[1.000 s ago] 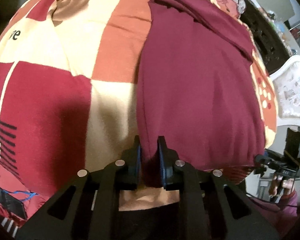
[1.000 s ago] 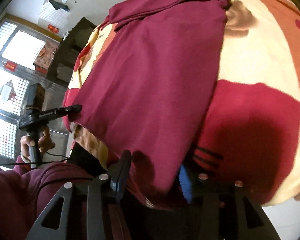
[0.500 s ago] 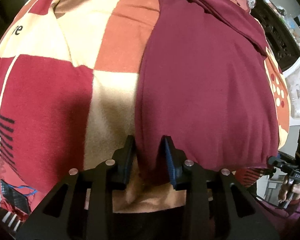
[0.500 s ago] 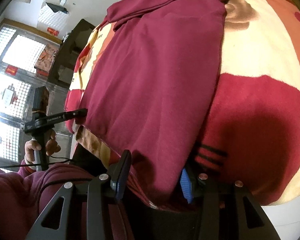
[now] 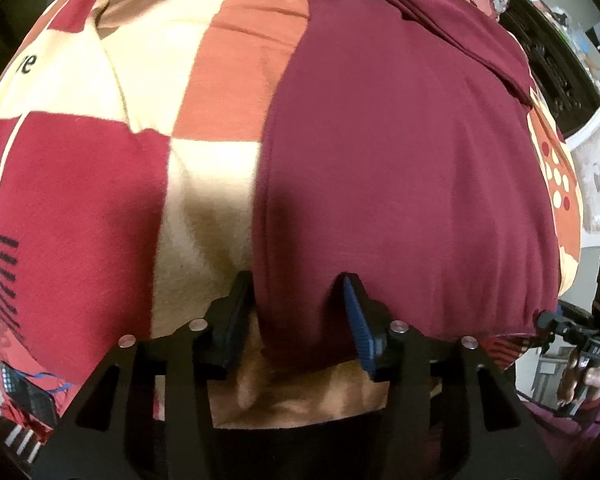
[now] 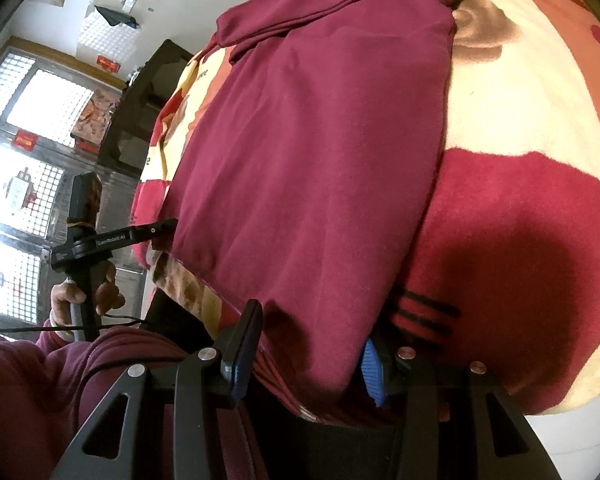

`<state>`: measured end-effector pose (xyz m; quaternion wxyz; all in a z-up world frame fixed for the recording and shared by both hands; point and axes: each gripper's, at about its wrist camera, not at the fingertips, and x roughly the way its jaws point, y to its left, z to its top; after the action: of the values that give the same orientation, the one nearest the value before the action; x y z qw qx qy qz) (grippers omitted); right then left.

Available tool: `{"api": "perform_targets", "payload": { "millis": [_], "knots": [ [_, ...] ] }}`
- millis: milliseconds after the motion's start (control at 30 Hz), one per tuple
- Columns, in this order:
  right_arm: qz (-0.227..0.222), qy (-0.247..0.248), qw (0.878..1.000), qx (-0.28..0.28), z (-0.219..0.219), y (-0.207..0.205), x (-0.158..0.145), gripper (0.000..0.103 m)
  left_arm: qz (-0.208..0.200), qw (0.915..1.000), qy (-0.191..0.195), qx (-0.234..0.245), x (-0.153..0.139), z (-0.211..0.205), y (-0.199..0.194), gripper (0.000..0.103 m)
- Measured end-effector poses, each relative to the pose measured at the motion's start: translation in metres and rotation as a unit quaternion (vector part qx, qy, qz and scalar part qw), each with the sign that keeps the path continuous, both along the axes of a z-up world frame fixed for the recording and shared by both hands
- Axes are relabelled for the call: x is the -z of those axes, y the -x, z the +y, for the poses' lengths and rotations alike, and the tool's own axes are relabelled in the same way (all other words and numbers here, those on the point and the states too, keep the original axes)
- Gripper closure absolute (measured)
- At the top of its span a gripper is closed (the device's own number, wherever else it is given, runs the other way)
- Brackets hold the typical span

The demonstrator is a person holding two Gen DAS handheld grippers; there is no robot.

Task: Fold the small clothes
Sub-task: 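Grasp the folded side with the left tool and press it flat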

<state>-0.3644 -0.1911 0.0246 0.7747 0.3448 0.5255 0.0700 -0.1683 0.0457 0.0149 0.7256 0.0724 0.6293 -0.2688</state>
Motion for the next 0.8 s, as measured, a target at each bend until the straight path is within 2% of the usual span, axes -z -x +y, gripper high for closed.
{"api": "perform_targets", "payload": {
  "millis": [133,367,500,533,567,600,667,800],
  "knots": [
    [0.000,-0.006,1.000,-0.002,-0.001,0.000,0.000,0.060,-0.004,0.9999,-0.008,0.011,0.002,-0.004,0.004,0.049],
    [0.001,-0.006,1.000,-0.004,-0.001,0.000,0.000,0.060,-0.001,0.9999,-0.009,0.008,0.002,-0.004,0.009,0.049],
    [-0.015,-0.015,1.000,-0.006,0.001,0.001,-0.001,0.060,-0.004,0.9998,-0.007,0.016,0.001,-0.004,0.013,0.049],
    [-0.016,-0.017,1.000,-0.009,0.003,0.000,0.000,0.062,-0.005,0.9997,-0.005,0.022,0.001,-0.006,0.013,0.054],
    [-0.016,-0.017,1.000,-0.012,0.004,0.000,0.001,0.068,-0.004,0.9996,0.002,0.028,-0.001,-0.006,0.014,0.064],
    [-0.016,-0.020,1.000,-0.015,0.006,0.000,0.003,0.072,0.000,0.9996,0.006,0.029,-0.001,-0.003,0.013,0.084],
    [-0.019,-0.032,0.999,-0.016,0.006,-0.002,0.005,0.077,0.017,0.9993,0.023,0.026,0.000,0.001,0.011,0.087],
    [-0.040,-0.057,0.998,-0.006,0.001,-0.005,-0.001,0.084,0.023,0.9989,0.034,0.023,-0.002,0.005,0.006,0.093]
  ]
}}
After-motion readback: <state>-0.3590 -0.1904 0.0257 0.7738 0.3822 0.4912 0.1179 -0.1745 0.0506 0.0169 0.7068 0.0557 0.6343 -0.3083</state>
